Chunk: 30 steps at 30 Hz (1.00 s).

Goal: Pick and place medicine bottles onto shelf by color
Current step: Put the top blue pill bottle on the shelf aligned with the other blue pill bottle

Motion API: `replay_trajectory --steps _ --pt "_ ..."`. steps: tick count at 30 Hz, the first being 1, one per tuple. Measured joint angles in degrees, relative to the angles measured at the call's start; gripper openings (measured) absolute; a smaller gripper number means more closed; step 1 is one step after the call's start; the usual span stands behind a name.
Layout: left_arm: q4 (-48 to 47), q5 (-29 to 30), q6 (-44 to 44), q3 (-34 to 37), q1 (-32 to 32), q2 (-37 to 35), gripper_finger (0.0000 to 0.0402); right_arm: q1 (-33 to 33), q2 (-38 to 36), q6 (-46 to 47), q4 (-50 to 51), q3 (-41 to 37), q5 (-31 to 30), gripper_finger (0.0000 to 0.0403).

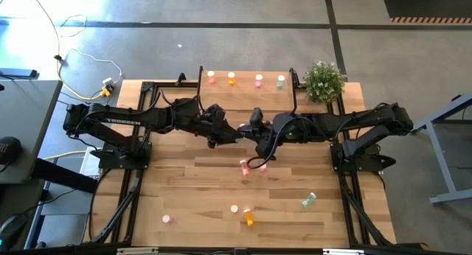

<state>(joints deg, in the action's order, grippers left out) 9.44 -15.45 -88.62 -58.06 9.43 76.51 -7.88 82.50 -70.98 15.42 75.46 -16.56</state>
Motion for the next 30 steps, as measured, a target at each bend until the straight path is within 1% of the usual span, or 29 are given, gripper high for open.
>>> replay_trajectory --steps 10,17,27,30 --pt "1.3 -0.67 -1.23 0.0 -0.02 0.45 0.0135 0.0 0.02 0.0 -0.3 0.0 0.0 0.0081" --pt "1.3 -1.17 -1.44 -0.01 -0.02 1.44 0.0101 0.0 0.11 -0.31 0.44 -0.09 -0.2 0.0081" --pt "2.12 -1.09 -1.27 0.0 -0.02 1.44 0.0096 -0.02 0.06 -0.02 0.18 -0.09 -2.01 0.0081" --pt "2.23 -1.32 -1.4 0.0 -0.01 1.44 0.0096 -0.07 0.04 0.68 0.07 -0.09 -2.05 0.0088"
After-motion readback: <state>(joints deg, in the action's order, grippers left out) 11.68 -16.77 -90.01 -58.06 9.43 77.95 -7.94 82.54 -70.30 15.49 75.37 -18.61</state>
